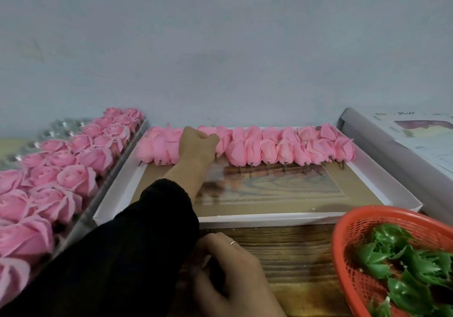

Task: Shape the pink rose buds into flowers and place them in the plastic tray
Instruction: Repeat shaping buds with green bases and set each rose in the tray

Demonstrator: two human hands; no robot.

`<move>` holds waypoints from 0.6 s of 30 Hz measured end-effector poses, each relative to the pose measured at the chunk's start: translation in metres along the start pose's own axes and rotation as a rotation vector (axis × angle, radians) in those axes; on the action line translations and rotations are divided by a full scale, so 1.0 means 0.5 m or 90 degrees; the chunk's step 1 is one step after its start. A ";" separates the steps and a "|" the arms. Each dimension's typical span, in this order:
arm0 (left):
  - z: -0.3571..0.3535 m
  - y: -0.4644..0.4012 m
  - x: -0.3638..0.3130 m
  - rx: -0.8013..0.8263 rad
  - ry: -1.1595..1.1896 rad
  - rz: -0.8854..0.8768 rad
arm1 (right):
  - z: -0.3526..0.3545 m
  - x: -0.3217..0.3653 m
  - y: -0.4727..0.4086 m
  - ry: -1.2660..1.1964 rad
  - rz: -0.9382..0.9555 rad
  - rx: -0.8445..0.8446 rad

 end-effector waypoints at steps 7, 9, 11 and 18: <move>0.119 0.203 -0.058 0.004 0.151 -0.138 | 0.025 -0.002 0.015 -0.081 0.011 -0.101; 0.149 0.272 -0.055 0.021 0.170 -0.167 | 0.030 0.004 0.018 -0.132 0.003 -0.110; 0.166 0.331 -0.044 0.042 0.187 -0.174 | 0.027 0.009 0.020 -0.229 -0.020 -0.085; 0.132 0.402 -0.002 0.071 0.181 -0.183 | -0.002 0.001 0.031 -0.491 -0.081 0.028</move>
Point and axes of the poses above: each hand's wrist, its own y-axis away from the middle knuckle, its own z-axis out of the back of the hand, x = y × z, the point moved 6 cm from there along -y, towards the middle knuckle, and after that the axes turned 5 degrees about x, right-handed, at the moved point
